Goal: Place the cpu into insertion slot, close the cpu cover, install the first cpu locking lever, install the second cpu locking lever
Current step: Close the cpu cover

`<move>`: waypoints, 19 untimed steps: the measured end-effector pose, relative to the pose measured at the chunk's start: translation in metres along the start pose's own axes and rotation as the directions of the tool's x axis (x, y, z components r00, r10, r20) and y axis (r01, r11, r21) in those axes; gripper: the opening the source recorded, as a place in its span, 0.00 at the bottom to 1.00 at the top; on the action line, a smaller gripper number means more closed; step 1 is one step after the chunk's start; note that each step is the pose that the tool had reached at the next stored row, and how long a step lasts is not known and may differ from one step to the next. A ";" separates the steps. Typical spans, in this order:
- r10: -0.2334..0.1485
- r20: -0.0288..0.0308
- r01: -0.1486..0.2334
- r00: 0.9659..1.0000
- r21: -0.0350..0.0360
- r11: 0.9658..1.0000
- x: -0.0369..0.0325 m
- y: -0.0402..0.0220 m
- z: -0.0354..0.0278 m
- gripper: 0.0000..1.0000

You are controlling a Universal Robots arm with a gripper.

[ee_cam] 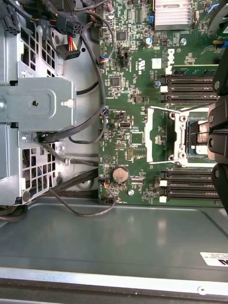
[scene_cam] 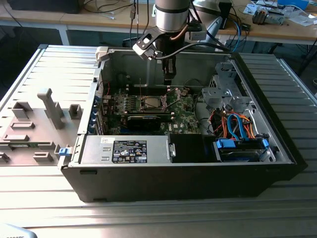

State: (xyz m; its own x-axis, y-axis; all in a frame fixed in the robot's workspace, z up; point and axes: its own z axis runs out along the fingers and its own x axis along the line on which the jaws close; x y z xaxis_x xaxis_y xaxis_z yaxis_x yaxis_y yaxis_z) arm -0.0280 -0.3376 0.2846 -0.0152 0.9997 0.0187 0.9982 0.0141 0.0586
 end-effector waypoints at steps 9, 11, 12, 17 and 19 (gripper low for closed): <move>0.000 0.000 0.000 1.000 0.000 1.000 -0.0001 0.0043 0.0002 0.11; 0.000 0.000 0.000 1.000 0.000 1.000 -0.0001 0.0059 0.0003 0.11; 0.000 0.000 0.000 1.000 0.000 1.000 -0.0001 0.0068 0.0004 0.11; 0.000 0.000 0.000 1.000 0.000 1.000 -0.0001 0.0099 0.0006 0.11; 0.000 0.000 0.000 1.000 0.000 1.000 -0.0002 0.0115 0.0007 0.11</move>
State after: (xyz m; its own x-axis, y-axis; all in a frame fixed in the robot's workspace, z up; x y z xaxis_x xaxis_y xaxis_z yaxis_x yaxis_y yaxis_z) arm -0.0165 -0.3376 0.2846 -0.0152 0.9997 0.0186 0.9982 0.0140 0.0583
